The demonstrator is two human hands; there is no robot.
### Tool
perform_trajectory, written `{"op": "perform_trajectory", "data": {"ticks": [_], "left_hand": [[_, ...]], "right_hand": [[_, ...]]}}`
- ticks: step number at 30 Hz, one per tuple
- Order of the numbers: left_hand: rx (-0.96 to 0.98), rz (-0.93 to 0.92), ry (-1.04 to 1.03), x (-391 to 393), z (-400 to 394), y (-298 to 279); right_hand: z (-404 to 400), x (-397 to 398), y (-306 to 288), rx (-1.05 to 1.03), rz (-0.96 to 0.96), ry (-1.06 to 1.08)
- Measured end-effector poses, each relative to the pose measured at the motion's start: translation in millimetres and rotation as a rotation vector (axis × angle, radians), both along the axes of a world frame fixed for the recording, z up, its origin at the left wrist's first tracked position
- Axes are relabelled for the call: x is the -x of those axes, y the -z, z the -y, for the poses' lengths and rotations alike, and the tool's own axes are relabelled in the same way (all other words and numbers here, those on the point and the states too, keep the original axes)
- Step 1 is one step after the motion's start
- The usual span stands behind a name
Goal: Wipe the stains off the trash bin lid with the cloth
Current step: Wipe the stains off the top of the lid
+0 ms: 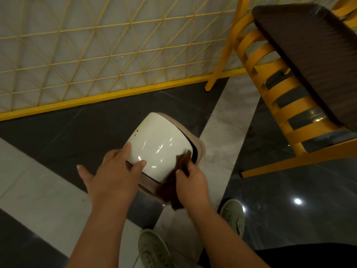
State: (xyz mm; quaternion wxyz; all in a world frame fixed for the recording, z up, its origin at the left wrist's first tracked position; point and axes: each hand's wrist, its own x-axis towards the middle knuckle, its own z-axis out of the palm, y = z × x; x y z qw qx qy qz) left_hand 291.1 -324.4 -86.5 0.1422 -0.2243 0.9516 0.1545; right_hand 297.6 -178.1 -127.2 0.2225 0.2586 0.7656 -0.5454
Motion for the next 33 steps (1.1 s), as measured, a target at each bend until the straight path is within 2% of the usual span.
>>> {"op": "perform_trajectory", "data": {"ticks": [3, 6, 14, 18, 21, 24, 27, 30, 33], "left_hand": [[-0.023, -0.013, 0.000, -1, -2, 3], [0.012, 0.002, 0.014, 2, -3, 3], [0.062, 0.029, 0.008, 2, -10, 6], [0.087, 0.010, -0.001, 2, -14, 8], [0.098, 0.009, -0.006, 4, -16, 8], [0.129, 0.004, 0.013, 5, -17, 7], [0.146, -0.004, 0.026, 6, -16, 6], [0.153, 0.003, 0.035, 5, -14, 7], [0.133, -0.002, 0.023, 5, -13, 7]], "right_hand": [[-2, 22, 7, -0.068, -0.087, 0.072], [4, 6, 13, -0.132, -0.202, -0.013], [7, -23, 22, -0.181, -0.264, -0.131], [3, 1, 20, -0.285, -0.330, -0.174], [-1, 35, 19, -0.291, -0.242, -0.116], [-5, 40, 15, -0.155, -0.044, -0.055], [-5, 22, 7, -0.047, 0.095, -0.086], [-1, 2, 1, 0.027, 0.099, -0.109], [-1, 1, -4, -0.022, -0.024, -0.110]]}}
